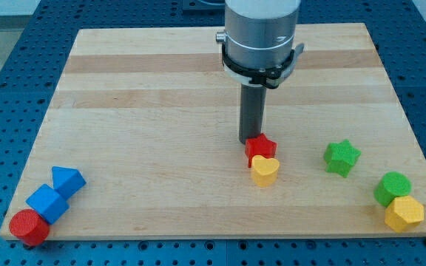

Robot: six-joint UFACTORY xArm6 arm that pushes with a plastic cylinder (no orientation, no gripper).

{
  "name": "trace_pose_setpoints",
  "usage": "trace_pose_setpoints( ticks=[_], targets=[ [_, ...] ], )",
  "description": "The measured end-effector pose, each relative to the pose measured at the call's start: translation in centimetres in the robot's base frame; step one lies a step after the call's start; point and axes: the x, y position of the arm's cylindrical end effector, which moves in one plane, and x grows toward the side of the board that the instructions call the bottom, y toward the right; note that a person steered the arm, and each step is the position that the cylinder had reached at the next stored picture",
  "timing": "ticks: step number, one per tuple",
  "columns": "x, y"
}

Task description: Push the red star to the green star

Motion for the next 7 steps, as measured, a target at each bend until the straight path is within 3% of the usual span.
trace_pose_setpoints(
  ticks=[3,4,6,7],
  targets=[
    [1.2,7.1],
    [-0.2,6.4],
    [-4.3,-1.8],
    [-2.2,-3.2]
  ],
)
